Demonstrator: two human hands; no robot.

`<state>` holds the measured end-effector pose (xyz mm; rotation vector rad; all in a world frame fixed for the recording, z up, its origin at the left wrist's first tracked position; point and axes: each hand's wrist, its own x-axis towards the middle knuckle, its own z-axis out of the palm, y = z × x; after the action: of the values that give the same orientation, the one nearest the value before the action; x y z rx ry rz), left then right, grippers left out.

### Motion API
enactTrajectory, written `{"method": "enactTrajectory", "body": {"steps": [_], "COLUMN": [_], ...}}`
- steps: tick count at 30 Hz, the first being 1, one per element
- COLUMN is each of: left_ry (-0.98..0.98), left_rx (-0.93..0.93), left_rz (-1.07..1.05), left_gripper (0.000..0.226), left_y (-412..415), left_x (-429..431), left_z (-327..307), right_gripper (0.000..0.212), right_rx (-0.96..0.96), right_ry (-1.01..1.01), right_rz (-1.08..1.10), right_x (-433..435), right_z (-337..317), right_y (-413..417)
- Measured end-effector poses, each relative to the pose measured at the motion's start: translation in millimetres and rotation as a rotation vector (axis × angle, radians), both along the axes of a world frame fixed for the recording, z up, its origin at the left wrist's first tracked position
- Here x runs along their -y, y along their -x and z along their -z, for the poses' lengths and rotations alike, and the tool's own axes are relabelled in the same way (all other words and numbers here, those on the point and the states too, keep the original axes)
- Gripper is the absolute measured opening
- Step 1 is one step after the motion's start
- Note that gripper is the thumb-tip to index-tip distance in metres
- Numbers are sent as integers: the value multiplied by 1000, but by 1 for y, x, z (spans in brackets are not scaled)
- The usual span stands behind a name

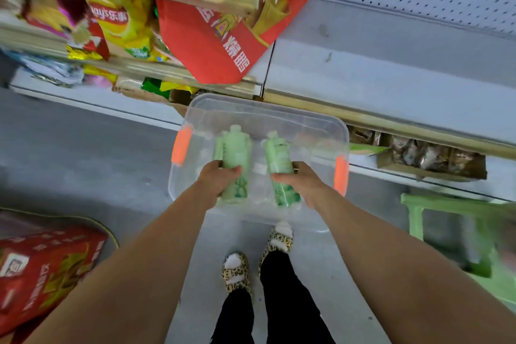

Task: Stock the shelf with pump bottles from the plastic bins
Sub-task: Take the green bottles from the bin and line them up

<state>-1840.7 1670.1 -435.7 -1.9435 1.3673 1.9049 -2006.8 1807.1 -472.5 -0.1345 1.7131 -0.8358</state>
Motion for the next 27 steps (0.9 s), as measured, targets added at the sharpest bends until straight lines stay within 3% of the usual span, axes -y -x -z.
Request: {"method": "enactTrajectory", "body": {"steps": [5,13,15,21,27], "left_ry": [-71,-295,-312,-100,-3], "left_rx": [-341,-832,-897,-985,-1058], "left_rz": [-55,-37,19,283,414], "left_gripper": [48,47,52,66,64], "left_y": [-9,19,34,79,141], "left_x": [-22,-49,-58,-83,-104], "left_z": [-92,-213,-239,-306,-350], "right_gripper": [21,61,58,55,54], "right_rx": [-40,-235,-260,-372,-474], "right_ry": [170,371,422,574,711], "right_rz": [81,290,373,495,532], "right_x": [-18,-46,-56,-97,-142], "right_z": [-92,-241,-271,-355,-418], "right_y": [-6,15,25,62,125]}}
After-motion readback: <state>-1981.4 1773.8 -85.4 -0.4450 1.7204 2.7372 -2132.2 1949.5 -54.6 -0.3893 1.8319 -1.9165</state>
